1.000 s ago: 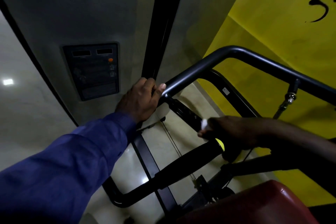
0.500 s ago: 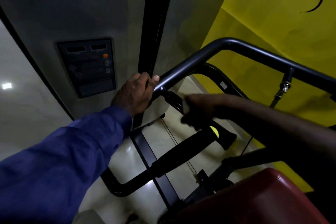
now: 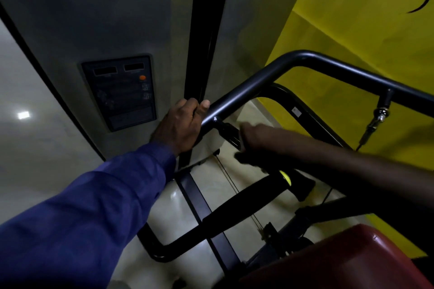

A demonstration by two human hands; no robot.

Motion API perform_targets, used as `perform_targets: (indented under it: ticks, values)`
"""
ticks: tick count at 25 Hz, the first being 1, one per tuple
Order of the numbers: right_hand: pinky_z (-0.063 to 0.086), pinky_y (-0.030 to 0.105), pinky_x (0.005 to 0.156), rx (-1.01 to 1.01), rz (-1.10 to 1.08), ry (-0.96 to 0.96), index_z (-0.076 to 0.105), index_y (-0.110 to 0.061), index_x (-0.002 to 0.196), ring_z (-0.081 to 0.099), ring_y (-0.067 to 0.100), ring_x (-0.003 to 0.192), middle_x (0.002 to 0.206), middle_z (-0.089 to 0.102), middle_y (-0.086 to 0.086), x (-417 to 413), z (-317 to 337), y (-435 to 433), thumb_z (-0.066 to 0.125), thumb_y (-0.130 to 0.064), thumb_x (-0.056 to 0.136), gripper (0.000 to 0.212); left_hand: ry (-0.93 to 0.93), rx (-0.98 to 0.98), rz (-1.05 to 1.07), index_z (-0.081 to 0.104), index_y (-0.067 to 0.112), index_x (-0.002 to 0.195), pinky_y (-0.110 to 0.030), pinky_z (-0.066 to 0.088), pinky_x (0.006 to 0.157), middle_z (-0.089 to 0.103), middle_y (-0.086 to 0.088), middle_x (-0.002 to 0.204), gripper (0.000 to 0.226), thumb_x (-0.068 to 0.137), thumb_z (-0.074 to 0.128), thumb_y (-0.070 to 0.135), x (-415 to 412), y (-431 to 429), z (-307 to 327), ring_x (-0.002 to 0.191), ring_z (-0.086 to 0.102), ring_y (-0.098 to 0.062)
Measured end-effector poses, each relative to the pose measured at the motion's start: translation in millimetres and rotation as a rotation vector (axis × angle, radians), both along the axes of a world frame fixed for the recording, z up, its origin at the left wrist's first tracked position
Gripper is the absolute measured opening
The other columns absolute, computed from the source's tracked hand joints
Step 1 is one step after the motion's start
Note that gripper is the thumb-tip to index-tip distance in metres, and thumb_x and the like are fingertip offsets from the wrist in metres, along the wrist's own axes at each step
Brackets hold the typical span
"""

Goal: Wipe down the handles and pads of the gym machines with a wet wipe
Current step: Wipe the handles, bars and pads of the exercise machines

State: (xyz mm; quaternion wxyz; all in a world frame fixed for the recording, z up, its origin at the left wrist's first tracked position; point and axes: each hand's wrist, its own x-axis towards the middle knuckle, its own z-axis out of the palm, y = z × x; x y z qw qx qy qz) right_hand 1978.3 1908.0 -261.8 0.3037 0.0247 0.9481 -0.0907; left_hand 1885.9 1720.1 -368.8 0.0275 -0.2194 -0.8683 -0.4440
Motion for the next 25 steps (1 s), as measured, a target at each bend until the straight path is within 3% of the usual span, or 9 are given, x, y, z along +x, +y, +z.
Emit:
perform_targets:
  ticks: [3, 5, 7, 12, 15, 17, 19, 22, 25]
  values:
    - [0.041, 0.036, 0.115, -0.115, 0.171, -0.092, -0.001, -0.023, 0.161, 0.042, 0.02, 0.145, 0.165, 0.033, 0.005, 30.9, 11.5, 28.0, 0.054, -0.061, 0.097, 0.093, 0.019, -0.033, 0.0, 0.047, 0.022, 0.084, -0.033, 0.039, 0.07, 0.051, -0.001, 0.088, 0.044, 0.108, 0.033, 0.056, -4.5, 3.4, -3.0, 0.08, 0.054, -0.024]
    - [0.009, 0.032, 0.129, -0.265, 0.301, 0.004, -0.028, -0.031, 0.158, -0.01, 0.004, 0.157, 0.171, -0.018, -0.009, 21.6, 11.5, 20.6, 0.044, -0.058, 0.103, 0.095, 0.025, -0.04, -0.008, 0.05, 0.021, 0.085, -0.037, 0.044, 0.071, 0.054, -0.003, 0.09, 0.048, 0.106, 0.03, 0.06, -4.7, 3.3, -3.2, 0.081, 0.055, -0.024]
    - [-0.001, 0.025, 0.127, -0.387, 0.449, 0.156, -0.022, -0.02, 0.161, -0.024, 0.003, 0.154, 0.169, -0.026, -0.008, 11.2, 4.8, 3.1, 0.037, -0.045, 0.11, 0.082, 0.018, -0.024, -0.014, 0.052, 0.021, 0.088, -0.042, 0.049, 0.075, 0.055, -0.004, 0.091, 0.055, 0.103, 0.024, 0.066, -6.0, 1.5, -2.5, 0.082, 0.057, -0.025]
    - [0.04, 0.024, 0.112, -0.814, 0.056, 0.166, 0.024, -0.008, 0.155, 0.029, 0.0, 0.15, 0.169, 0.019, -0.007, 10.5, -7.3, 12.9, 0.04, 0.008, 0.106, 0.055, 0.031, -0.017, 0.011, 0.05, 0.023, 0.084, -0.04, 0.047, 0.074, 0.051, -0.002, 0.087, 0.054, 0.102, 0.02, 0.065, -3.9, 2.6, -2.7, 0.079, 0.053, -0.025]
    - [0.048, 0.04, 0.107, -0.748, 0.001, 0.303, 0.052, -0.014, 0.12, 0.038, 0.001, 0.141, 0.161, 0.029, -0.011, 18.4, -19.4, 38.0, 0.064, -0.007, 0.099, 0.025, 0.06, -0.028, 0.011, 0.046, 0.025, 0.082, -0.036, 0.041, 0.07, 0.05, 0.0, 0.086, 0.051, 0.102, 0.021, 0.065, -5.7, 3.7, -3.5, 0.076, 0.05, -0.022]
    - [0.044, 0.033, 0.11, -0.497, 0.104, 0.547, 0.068, -0.025, 0.102, 0.044, 0.004, 0.134, 0.142, 0.041, -0.009, 9.3, -20.2, 34.8, 0.083, -0.029, 0.086, 0.022, 0.05, -0.032, 0.005, 0.046, 0.025, 0.081, -0.034, 0.038, 0.068, 0.051, -0.001, 0.085, 0.053, 0.102, 0.021, 0.066, -5.6, 3.6, -3.9, 0.075, 0.052, -0.021]
    - [0.046, 0.016, 0.091, -0.372, 0.269, 0.661, 0.077, -0.027, 0.096, 0.055, -0.001, 0.109, 0.118, 0.053, -0.01, 7.3, -7.7, 24.9, 0.087, -0.038, 0.081, 0.021, 0.034, -0.029, 0.005, 0.048, 0.022, 0.082, -0.034, 0.04, 0.068, 0.052, -0.002, 0.086, 0.057, 0.101, 0.02, 0.068, -3.9, 2.3, -3.3, 0.076, 0.054, -0.022]
    - [0.05, 0.01, 0.076, -0.411, 0.384, 0.43, 0.075, -0.014, 0.101, 0.066, 0.002, 0.092, 0.101, 0.071, -0.004, 28.0, 16.6, 35.2, 0.084, -0.019, 0.085, 0.019, 0.037, -0.027, 0.014, 0.046, 0.026, 0.08, -0.036, 0.042, 0.069, 0.052, -0.002, 0.085, 0.054, 0.1, 0.02, 0.068, -2.5, 1.6, -2.7, 0.077, 0.053, -0.023]
    - [0.059, 0.028, 0.081, -0.395, 0.394, 0.102, 0.076, -0.021, 0.103, 0.071, 0.011, 0.098, 0.108, 0.07, -0.008, 43.8, 46.0, 55.9, 0.081, -0.007, 0.085, 0.023, 0.046, -0.05, 0.028, 0.046, 0.024, 0.081, -0.037, 0.044, 0.071, 0.052, -0.003, 0.086, 0.055, 0.1, 0.02, 0.068, -3.4, 2.3, -2.2, 0.078, 0.053, -0.024]
